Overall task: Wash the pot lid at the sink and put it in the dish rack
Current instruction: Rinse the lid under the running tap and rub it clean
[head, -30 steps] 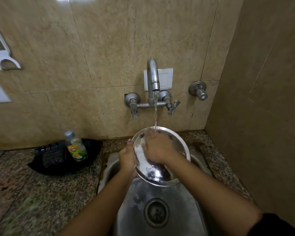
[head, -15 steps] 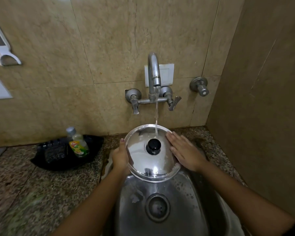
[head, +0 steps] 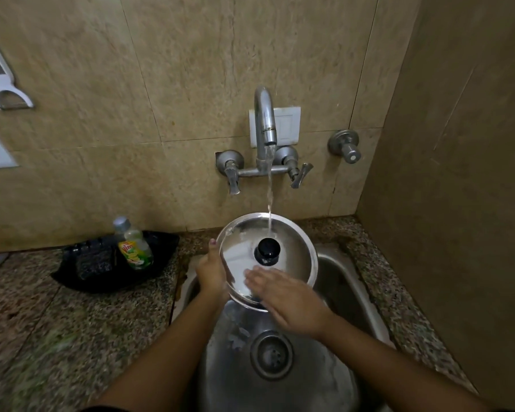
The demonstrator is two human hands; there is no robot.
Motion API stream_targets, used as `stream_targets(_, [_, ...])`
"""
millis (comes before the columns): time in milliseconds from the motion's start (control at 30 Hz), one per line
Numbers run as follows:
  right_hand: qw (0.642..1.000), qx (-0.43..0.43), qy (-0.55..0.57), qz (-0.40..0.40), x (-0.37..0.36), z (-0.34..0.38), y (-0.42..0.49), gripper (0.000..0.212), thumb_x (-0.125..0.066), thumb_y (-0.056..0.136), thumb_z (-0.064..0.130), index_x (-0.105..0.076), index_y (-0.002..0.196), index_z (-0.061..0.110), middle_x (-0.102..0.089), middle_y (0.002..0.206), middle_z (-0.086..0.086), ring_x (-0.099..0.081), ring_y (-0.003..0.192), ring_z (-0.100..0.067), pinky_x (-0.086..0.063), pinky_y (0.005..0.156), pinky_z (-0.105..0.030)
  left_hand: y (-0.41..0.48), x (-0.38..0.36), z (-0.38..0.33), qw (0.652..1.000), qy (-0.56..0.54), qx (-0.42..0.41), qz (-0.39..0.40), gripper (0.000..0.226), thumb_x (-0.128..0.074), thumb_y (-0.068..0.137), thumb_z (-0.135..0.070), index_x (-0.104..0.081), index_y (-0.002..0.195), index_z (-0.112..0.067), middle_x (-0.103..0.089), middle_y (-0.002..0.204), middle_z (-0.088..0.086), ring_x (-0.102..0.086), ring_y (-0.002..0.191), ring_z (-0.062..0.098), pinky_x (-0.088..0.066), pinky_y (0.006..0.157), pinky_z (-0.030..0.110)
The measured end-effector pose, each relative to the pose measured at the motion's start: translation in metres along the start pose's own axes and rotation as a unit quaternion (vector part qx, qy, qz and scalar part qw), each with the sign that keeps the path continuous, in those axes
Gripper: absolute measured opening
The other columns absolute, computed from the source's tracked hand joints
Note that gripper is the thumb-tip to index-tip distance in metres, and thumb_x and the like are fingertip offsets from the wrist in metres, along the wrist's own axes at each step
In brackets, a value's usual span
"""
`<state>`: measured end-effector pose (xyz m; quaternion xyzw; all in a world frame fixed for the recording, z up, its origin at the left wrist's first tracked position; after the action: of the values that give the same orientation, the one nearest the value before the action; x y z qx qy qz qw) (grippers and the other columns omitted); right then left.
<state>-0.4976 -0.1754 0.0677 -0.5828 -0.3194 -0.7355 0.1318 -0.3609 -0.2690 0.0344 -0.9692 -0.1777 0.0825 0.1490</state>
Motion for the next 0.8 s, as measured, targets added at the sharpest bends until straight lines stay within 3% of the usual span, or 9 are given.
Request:
stream_targets(133, [0.999,0.040,-0.004,0.010,-0.002,0.020,0.026,0.047,-0.033,0.099,0.029,-0.039,0.144,0.016,-0.037,0.153,-0.001,-0.026,0.144,-0.014,-0.018,0.119,-0.034,-0.004,-0.009,0.007,1.000,0.019,0.002,0.024,0.051,-0.047,0.094,-0.046,-0.066,0.077,-0.003,-0.068,0.075,0.014,-0.064,0.071,0.029,-0.052,0.070,0.034])
stream_targets(233, [0.998,0.051,-0.020,0.034,0.000,0.006,0.007,0.053,-0.033,0.101,0.040,-0.025,0.150,0.021,-0.022,0.158,0.003,-0.012,0.147,-0.010,-0.008,0.120,-0.030,0.004,-0.004,0.007,0.999,0.016,0.034,0.021,0.047,-0.048,0.094,-0.045,-0.065,0.083,-0.003,-0.066,0.077,0.012,-0.063,0.072,0.029,-0.051,0.074,0.034])
stream_targets(300, [0.998,0.037,-0.023,0.047,0.006,-0.015,-0.012,0.063,-0.043,0.097,0.045,-0.020,0.151,0.021,-0.016,0.159,0.004,-0.007,0.148,-0.009,-0.009,0.121,-0.032,0.011,0.004,0.006,0.999,0.017,0.043,0.009,0.043,-0.050,0.093,-0.045,-0.062,0.076,-0.007,-0.063,0.074,0.011,-0.062,0.071,0.029,-0.052,0.075,0.037])
stream_targets(400, [0.999,0.034,-0.016,0.002,0.025,-0.035,-0.026,0.061,-0.057,0.092,0.020,-0.032,0.148,0.015,-0.030,0.155,-0.001,-0.024,0.145,-0.012,-0.030,0.115,-0.038,0.006,0.010,0.010,0.997,0.028,0.069,0.026,0.043,-0.046,0.096,-0.041,-0.062,0.081,-0.005,-0.062,0.074,0.012,-0.058,0.063,0.026,-0.050,0.066,0.035])
stream_targets(533, [0.992,0.065,0.037,-0.106,0.050,-0.019,-0.019,0.036,-0.046,0.097,0.013,-0.057,0.131,0.014,-0.056,0.138,-0.002,-0.049,0.130,-0.013,-0.040,0.108,-0.031,-0.012,0.010,0.040,0.970,-0.012,0.208,0.125,0.048,-0.036,0.100,-0.038,-0.058,0.115,0.002,-0.063,0.113,0.023,-0.060,0.081,0.028,-0.049,0.071,0.038])
stream_targets(600, [0.988,0.015,0.086,-0.126,0.059,-0.020,-0.012,0.031,-0.051,0.094,0.013,-0.063,0.122,0.018,-0.067,0.123,-0.001,-0.060,0.115,-0.010,-0.044,0.098,-0.022,-0.013,0.031,0.058,0.963,0.025,0.246,0.106,0.060,-0.030,0.097,-0.053,-0.057,0.108,0.000,-0.063,0.099,0.019,-0.057,0.076,0.025,-0.047,0.067,0.035])
stream_targets(667, [0.974,-0.106,0.164,-0.113,0.050,-0.037,-0.009,0.026,-0.055,0.093,0.014,-0.063,0.117,0.019,-0.071,0.108,-0.002,-0.065,0.097,-0.012,-0.049,0.080,-0.021,-0.009,0.053,0.073,0.961,0.104,0.239,0.094,0.079,-0.019,0.093,-0.064,-0.064,0.092,0.000,-0.064,0.068,0.011,-0.050,0.057,0.018,-0.039,0.056,0.029])
stream_targets(733, [0.925,-0.232,0.278,-0.116,0.028,-0.062,-0.013,0.019,-0.058,0.093,0.014,-0.063,0.111,0.016,-0.070,0.096,-0.003,-0.064,0.085,-0.013,-0.048,0.073,-0.025,-0.006,0.064,0.081,0.966,0.142,0.204,0.076,0.079,-0.014,0.094,-0.062,-0.062,0.074,-0.002,-0.053,0.037,0.000,-0.042,0.035,0.012,-0.030,0.051,0.025])
stream_targets(800, [0.849,-0.327,0.380,-0.167,0.008,-0.085,-0.024,0.015,-0.061,0.090,0.007,-0.064,0.103,0.013,-0.069,0.094,-0.005,-0.063,0.086,-0.014,-0.049,0.080,-0.034,-0.009,0.064,0.083,0.971,0.147,0.175,0.063,0.072,-0.016,0.098,-0.055,-0.061,0.080,-0.001,-0.053,0.041,0.001,-0.049,0.037,0.012,-0.036,0.053,0.026])
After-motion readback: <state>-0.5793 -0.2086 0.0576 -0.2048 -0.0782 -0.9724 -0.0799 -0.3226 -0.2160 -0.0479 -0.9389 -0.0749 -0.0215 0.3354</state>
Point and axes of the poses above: each hand's wrist, its own y-axis towards the middle knuckle, its own x-axis out of the back of the hand, z = x × y, the point moved 10 cm from there along y, towards the middle knuckle
